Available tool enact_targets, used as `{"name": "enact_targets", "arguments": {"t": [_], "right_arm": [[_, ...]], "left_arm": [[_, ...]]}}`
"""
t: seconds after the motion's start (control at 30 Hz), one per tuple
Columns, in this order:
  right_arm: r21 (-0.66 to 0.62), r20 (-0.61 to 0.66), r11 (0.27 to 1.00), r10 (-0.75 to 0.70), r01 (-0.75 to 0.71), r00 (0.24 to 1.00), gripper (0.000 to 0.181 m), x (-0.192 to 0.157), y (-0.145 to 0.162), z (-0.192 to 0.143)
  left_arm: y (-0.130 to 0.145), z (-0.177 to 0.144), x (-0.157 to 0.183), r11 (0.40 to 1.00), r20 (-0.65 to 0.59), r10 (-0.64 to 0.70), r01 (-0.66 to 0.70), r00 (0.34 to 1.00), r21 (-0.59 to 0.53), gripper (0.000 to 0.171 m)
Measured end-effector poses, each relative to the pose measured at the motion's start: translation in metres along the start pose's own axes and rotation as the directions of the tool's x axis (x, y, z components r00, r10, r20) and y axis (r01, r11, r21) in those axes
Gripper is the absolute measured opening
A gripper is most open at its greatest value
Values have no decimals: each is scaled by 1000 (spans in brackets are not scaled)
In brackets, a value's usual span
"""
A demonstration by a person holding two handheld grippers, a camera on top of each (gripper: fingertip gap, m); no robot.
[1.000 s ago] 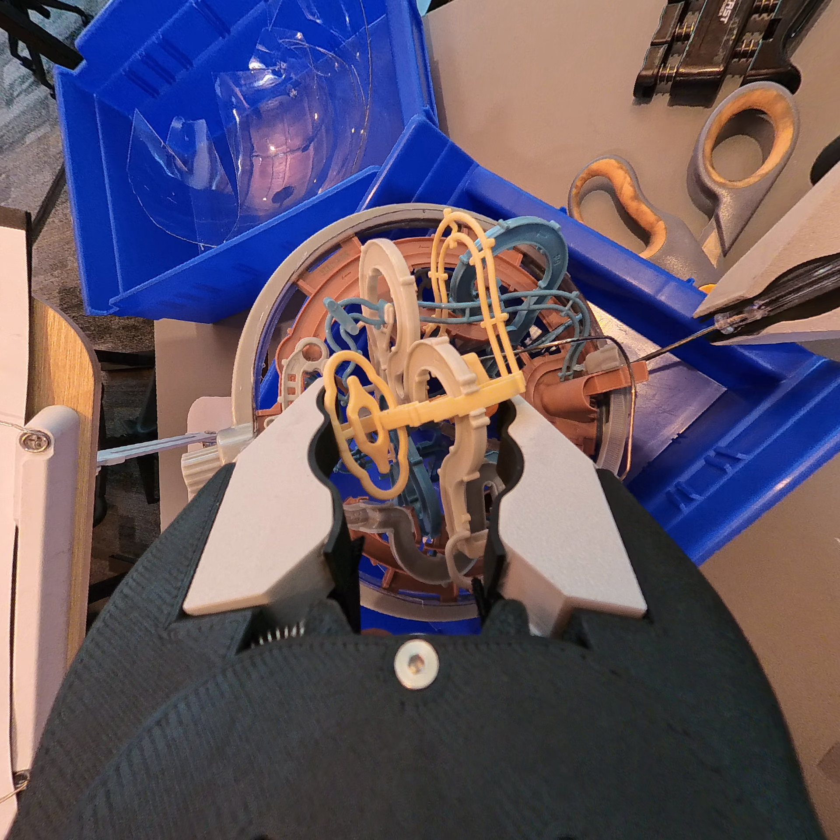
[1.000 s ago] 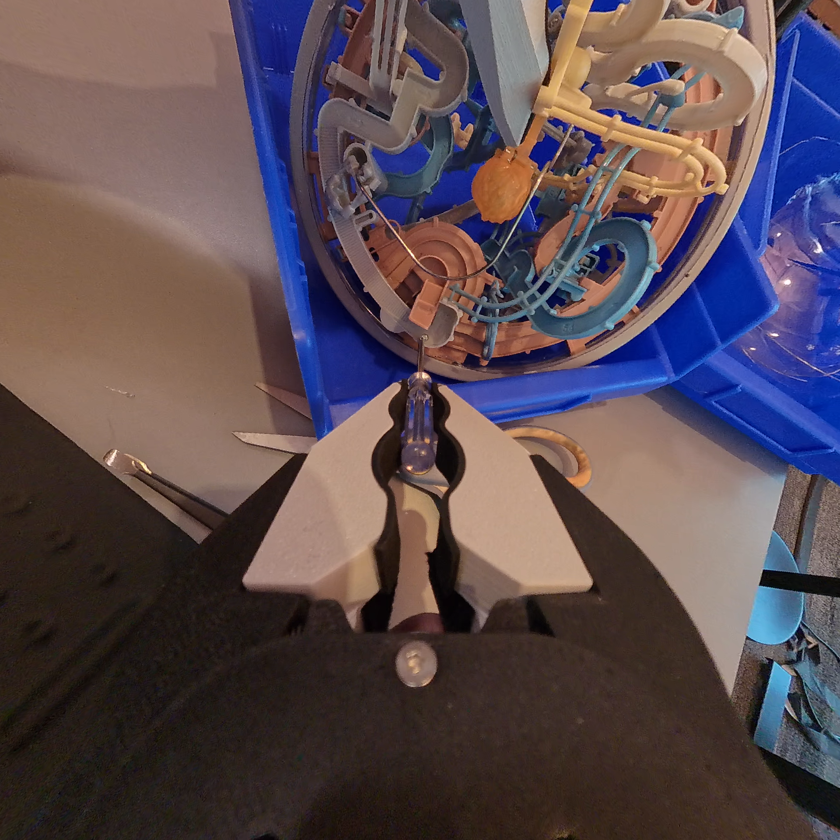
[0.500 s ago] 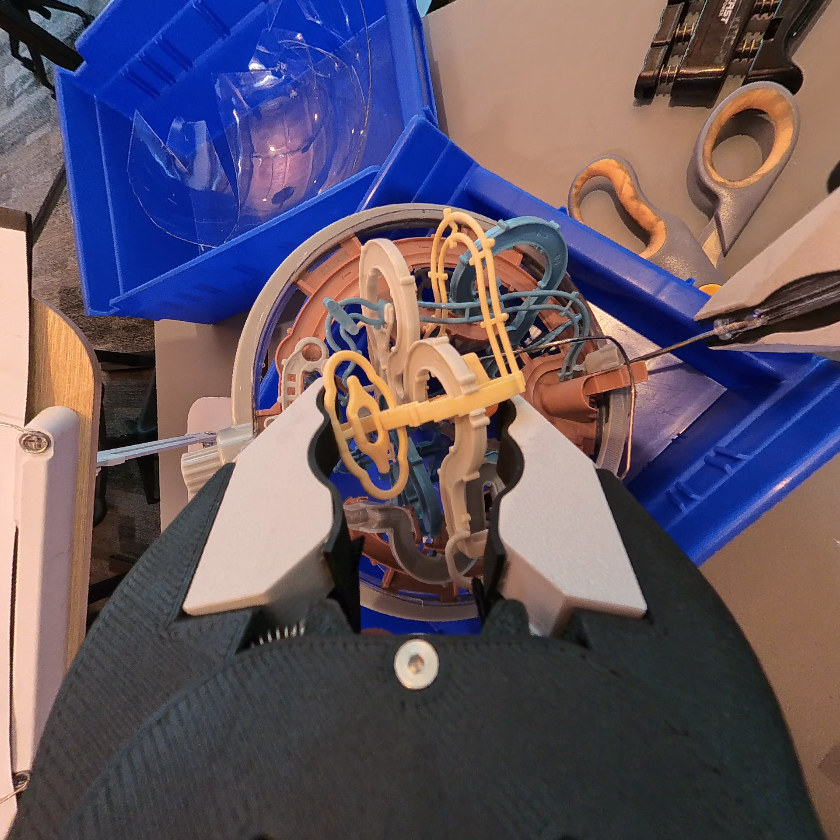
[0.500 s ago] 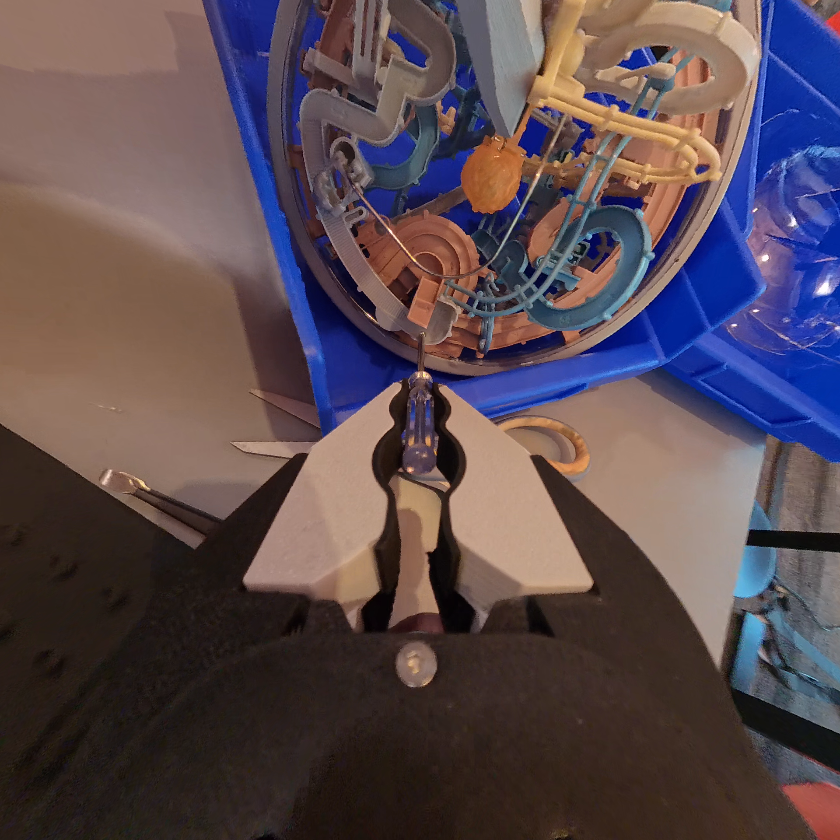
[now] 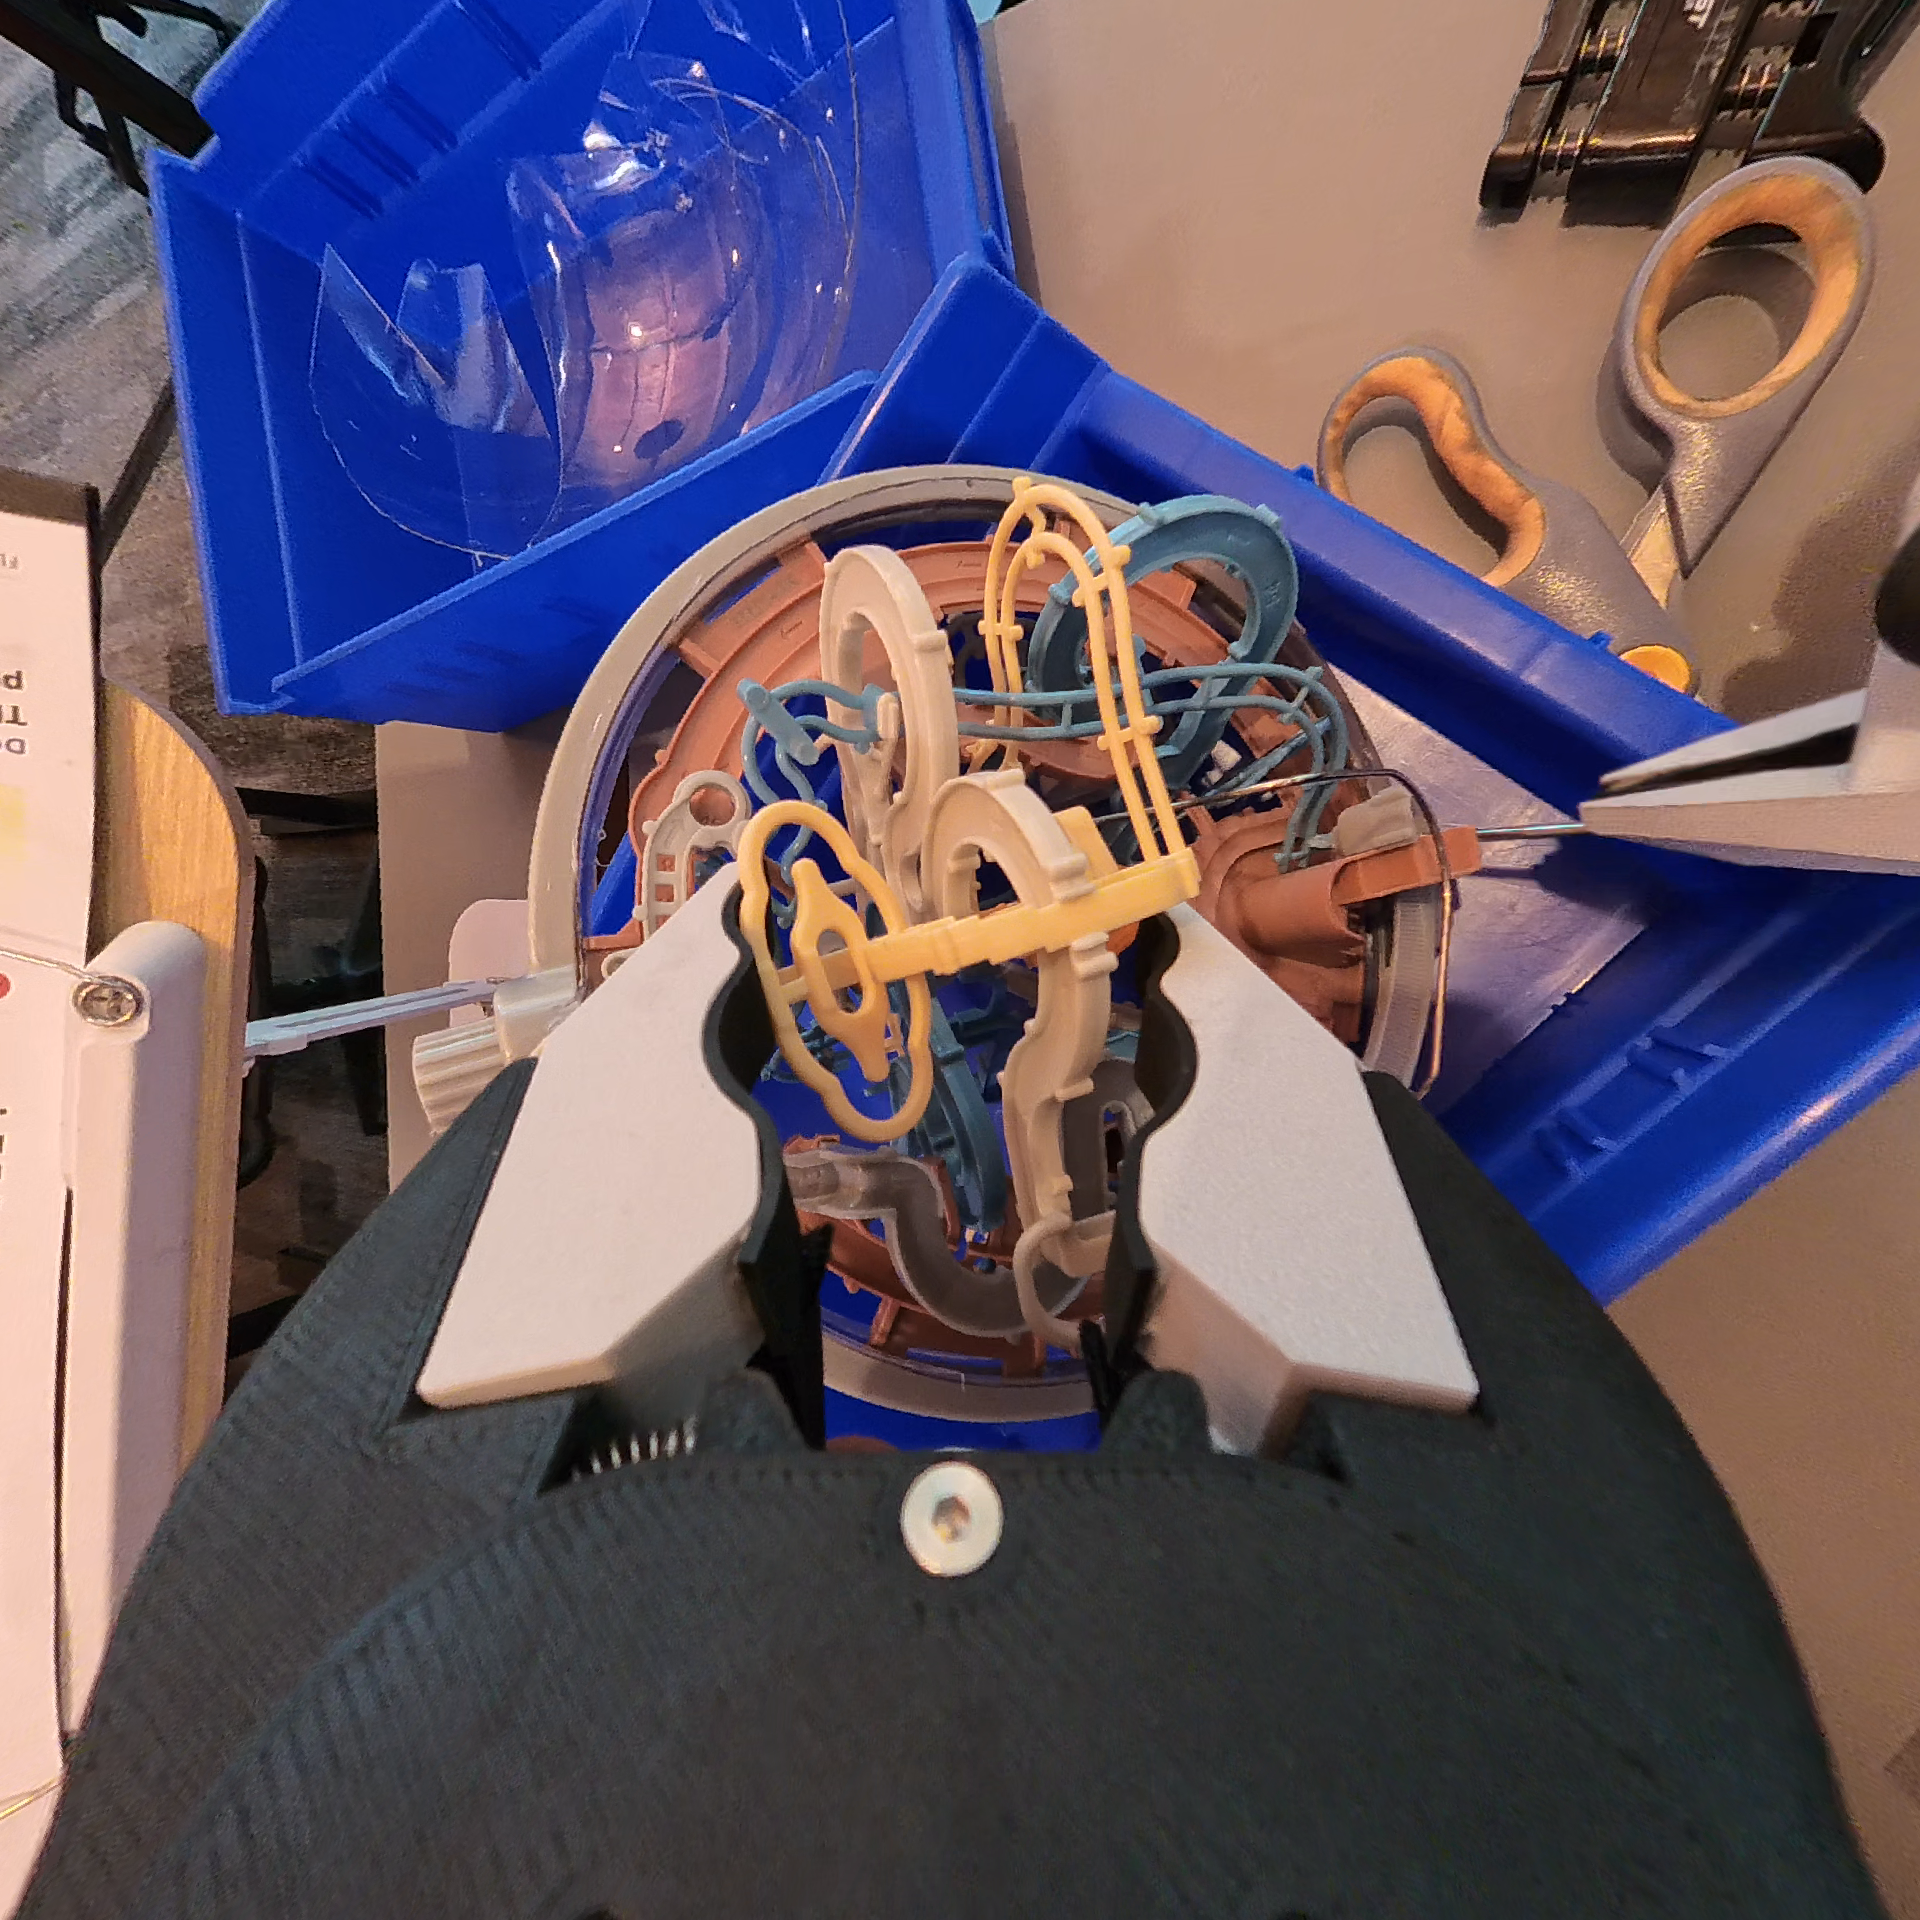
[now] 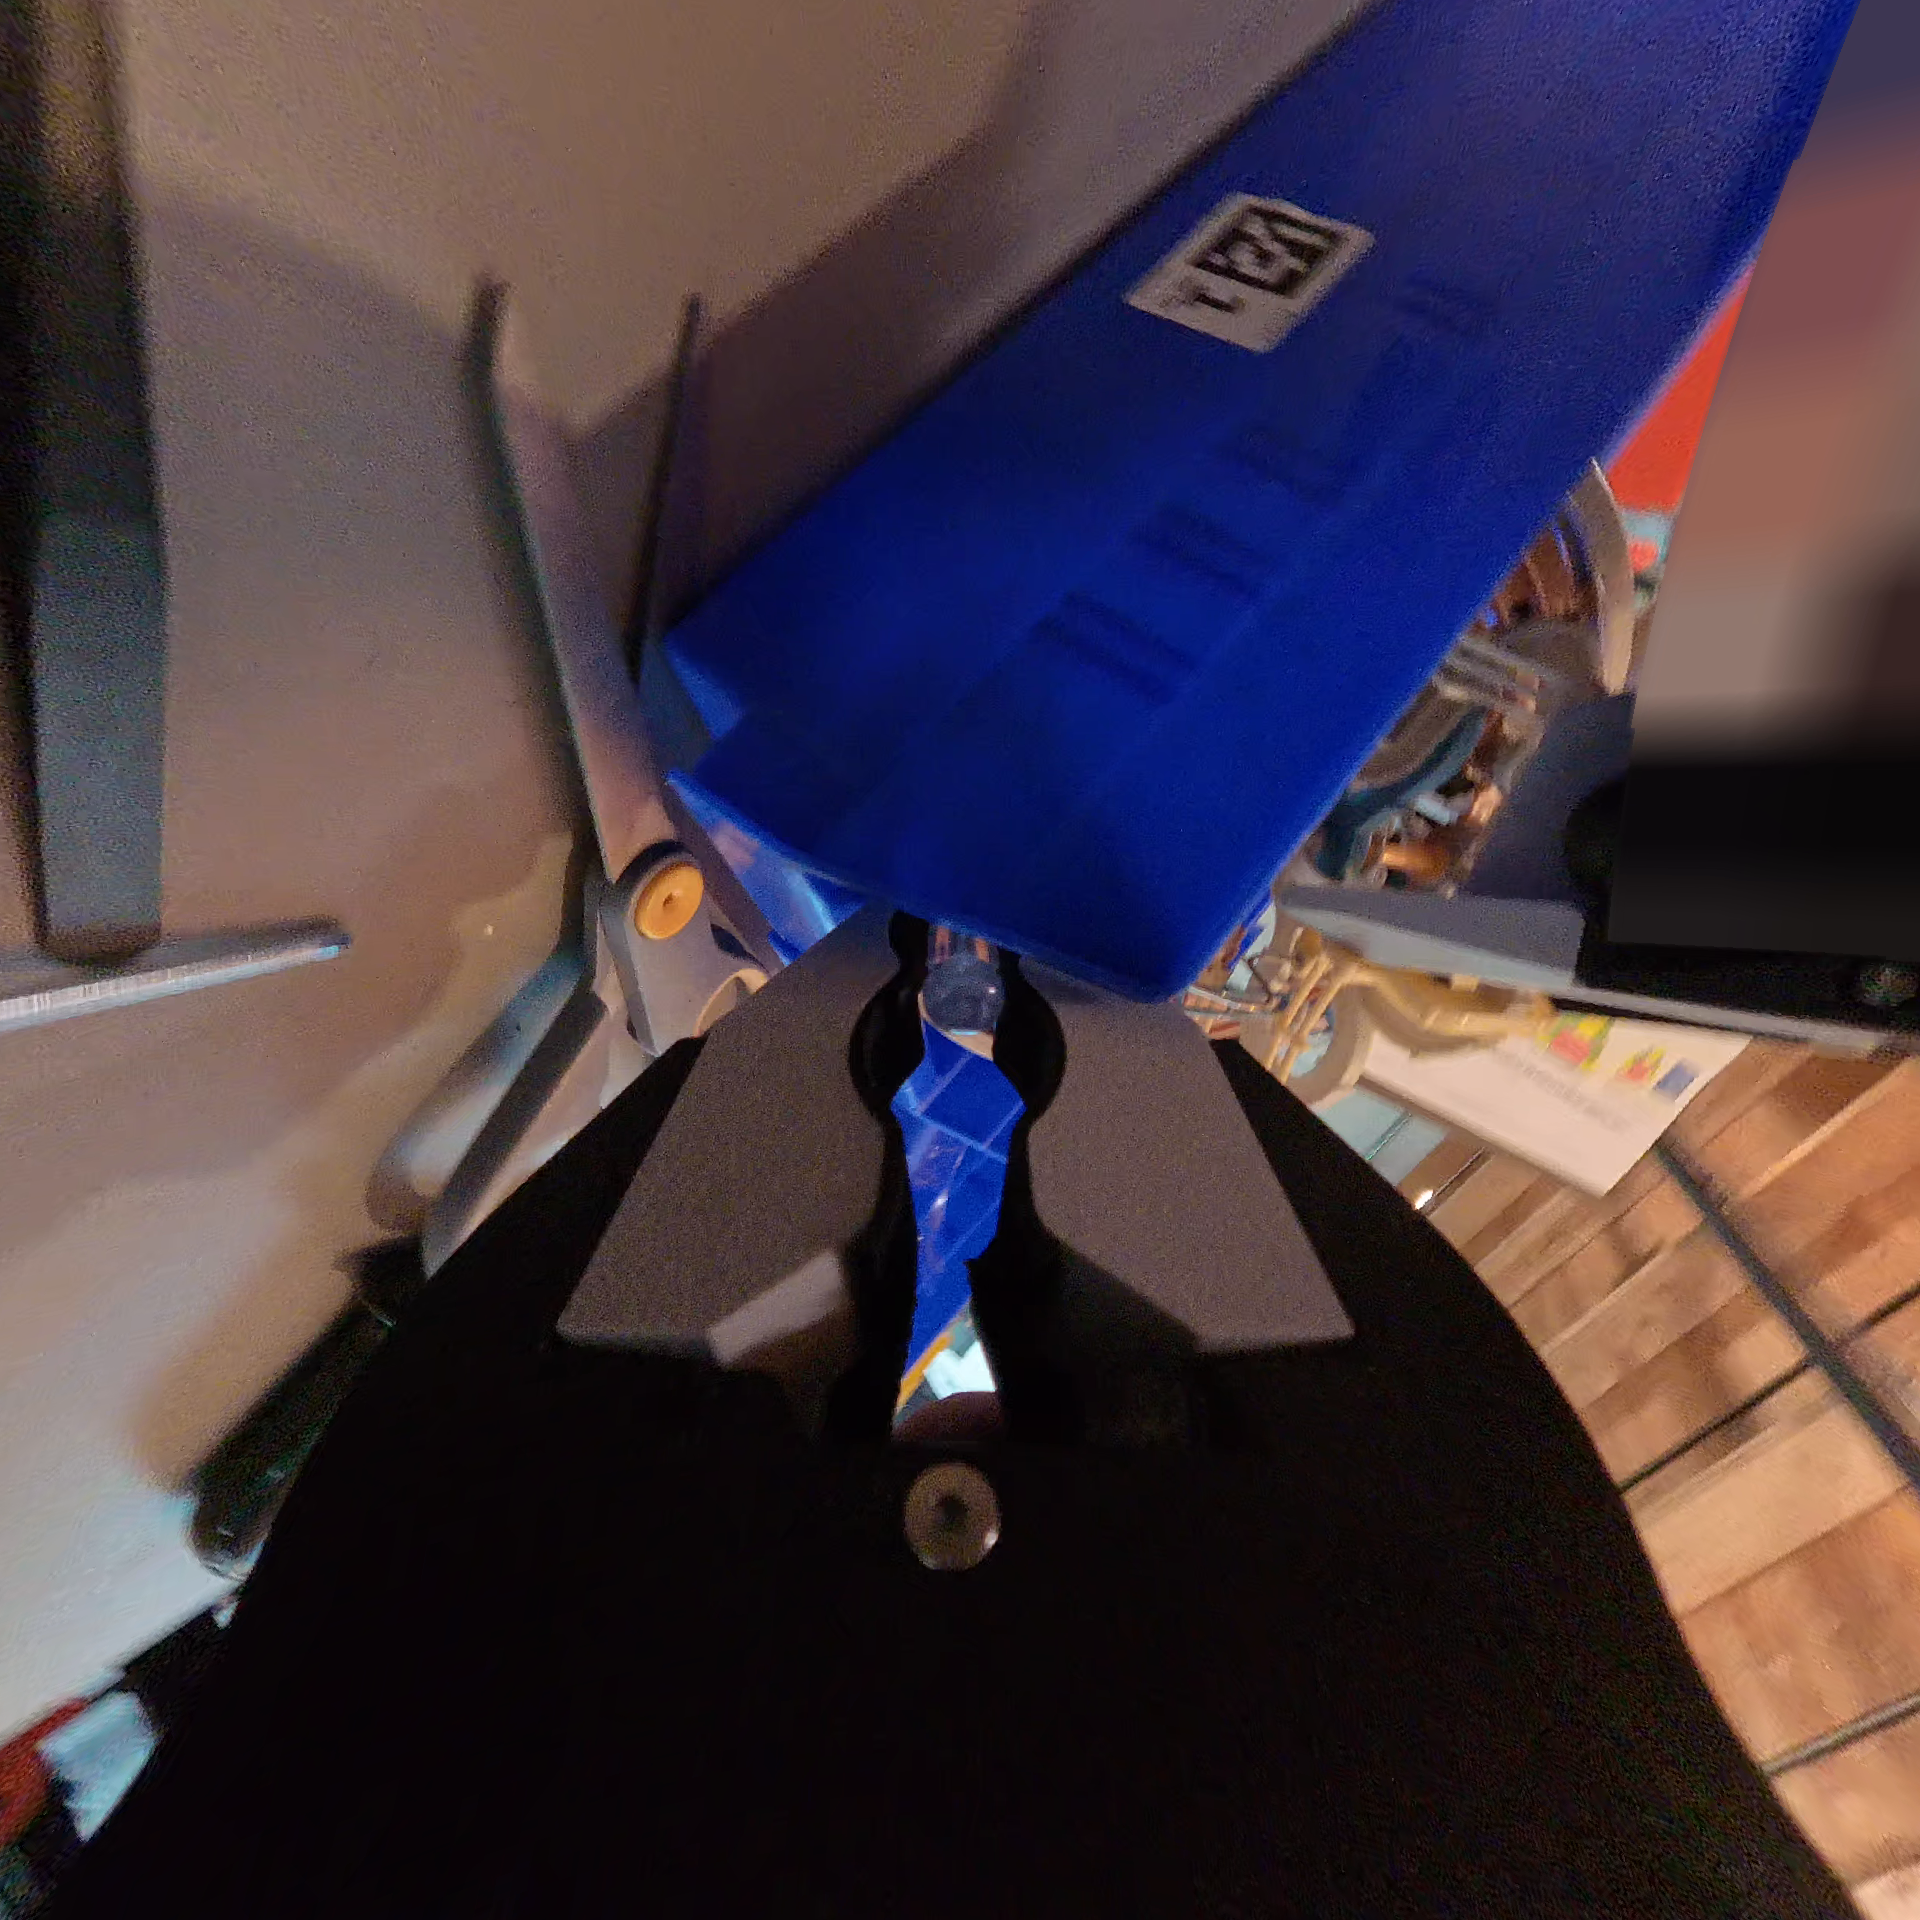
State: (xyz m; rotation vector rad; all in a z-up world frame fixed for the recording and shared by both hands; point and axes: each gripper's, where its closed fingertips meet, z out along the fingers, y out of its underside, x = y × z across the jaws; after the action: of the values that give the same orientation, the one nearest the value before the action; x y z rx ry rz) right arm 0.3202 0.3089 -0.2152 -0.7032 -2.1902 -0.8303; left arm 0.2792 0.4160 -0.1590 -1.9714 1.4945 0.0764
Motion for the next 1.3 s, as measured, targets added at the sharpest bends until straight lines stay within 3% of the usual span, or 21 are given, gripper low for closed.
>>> {"name": "enact_targets", "arguments": {"t": [0.07,0.17,0.23,0.3,0.37,0.47,0.53,0.87,1.3], "right_arm": [[21,51,998,-55,54,997,4,0,2,-2],[-30,90,984,176,-174,980,6,12,16,-4],[-40,158,929,370,-368,916,6,7,18,-7],[-33,192,785,613,-619,767,6,5,18,-11],[-6,213,593,787,-805,579,6,6,19,-15],[25,231,364,904,-931,359,6,9,20,-17],[23,220,296,930,-955,294,6,6,21,-14],[37,235,182,954,-983,186,5,-3,14,-3],[55,204,183,960,-982,190,6,-4,11,-5]], "left_arm": [[-1,0,1,1000,-6,-4,4,1000,2,68],[-1,0,2,1000,-12,-4,4,1000,10,68],[-1,1,1,1000,-18,-8,8,1000,16,68],[-1,1,1,1000,-21,-9,9,1000,18,68],[-1,1,1,1000,-19,-9,9,1000,17,68],[-2,1,1,1000,-18,-9,9,1000,16,68],[-2,1,1,1000,-18,-10,10,1000,16,68],[-3,1,1,1000,-21,-11,11,1000,22,68],[-3,2,1,1000,-21,-11,12,1000,24,68]]}}
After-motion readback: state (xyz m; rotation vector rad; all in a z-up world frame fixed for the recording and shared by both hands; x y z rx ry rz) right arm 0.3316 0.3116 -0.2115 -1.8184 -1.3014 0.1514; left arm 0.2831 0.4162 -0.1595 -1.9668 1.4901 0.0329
